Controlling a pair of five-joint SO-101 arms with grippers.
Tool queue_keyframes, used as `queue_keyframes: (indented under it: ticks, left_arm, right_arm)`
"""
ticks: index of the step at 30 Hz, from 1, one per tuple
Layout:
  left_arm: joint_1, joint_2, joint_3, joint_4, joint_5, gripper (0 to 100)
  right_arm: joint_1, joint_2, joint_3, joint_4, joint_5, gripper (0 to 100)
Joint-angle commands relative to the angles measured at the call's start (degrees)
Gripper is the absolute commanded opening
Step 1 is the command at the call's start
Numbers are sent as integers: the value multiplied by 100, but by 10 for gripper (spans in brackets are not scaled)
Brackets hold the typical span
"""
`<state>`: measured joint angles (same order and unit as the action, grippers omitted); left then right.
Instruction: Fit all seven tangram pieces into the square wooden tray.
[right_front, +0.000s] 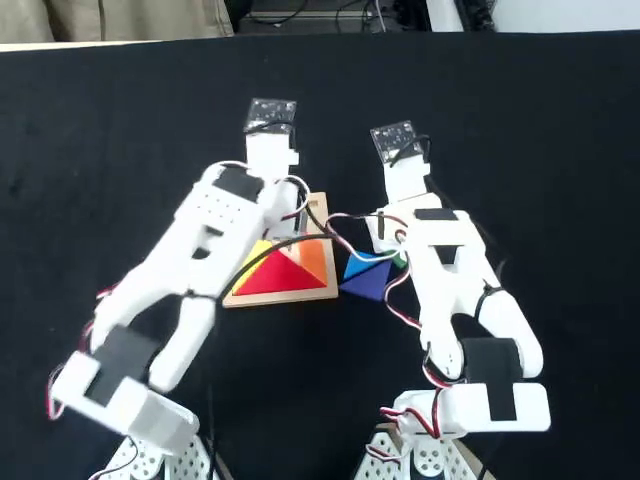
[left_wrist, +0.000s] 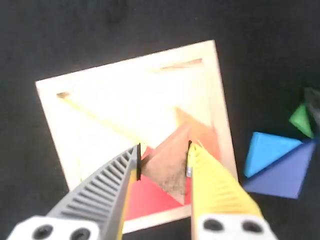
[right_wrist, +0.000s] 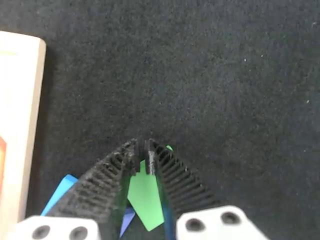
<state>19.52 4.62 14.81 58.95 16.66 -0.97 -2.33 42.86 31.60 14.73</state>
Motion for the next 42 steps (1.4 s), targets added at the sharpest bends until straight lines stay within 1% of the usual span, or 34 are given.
queue_keyframes:
  ticks: [1,7,12,17,29,32,35,42]
  left_arm:
    - [224,668,-822,-88,123,120]
    - [207,1284,-1103,-88,132,120]
    - [101,1380,-1077,-70,651,120]
    - [-101,1380,-1077,-53,914,120]
    - [48,1380,-919,-44,941,127]
    - [48,1380,-919,-35,932,177]
    - [48,1380,-1024,220,941,223]
    - [4,1380,-1341,677,1143,236]
  right_arm:
    - [88,-251,-31,-105,9,32]
    - [88,-251,-31,-105,18,32]
    - [79,-251,-40,-105,18,32]
    - [70,-251,-40,-105,35,32]
    - [62,-251,-40,-105,44,32]
    - [62,-251,-40,-105,44,32]
    - [62,-251,-40,-105,44,32]
    - [62,-251,-40,-105,44,32]
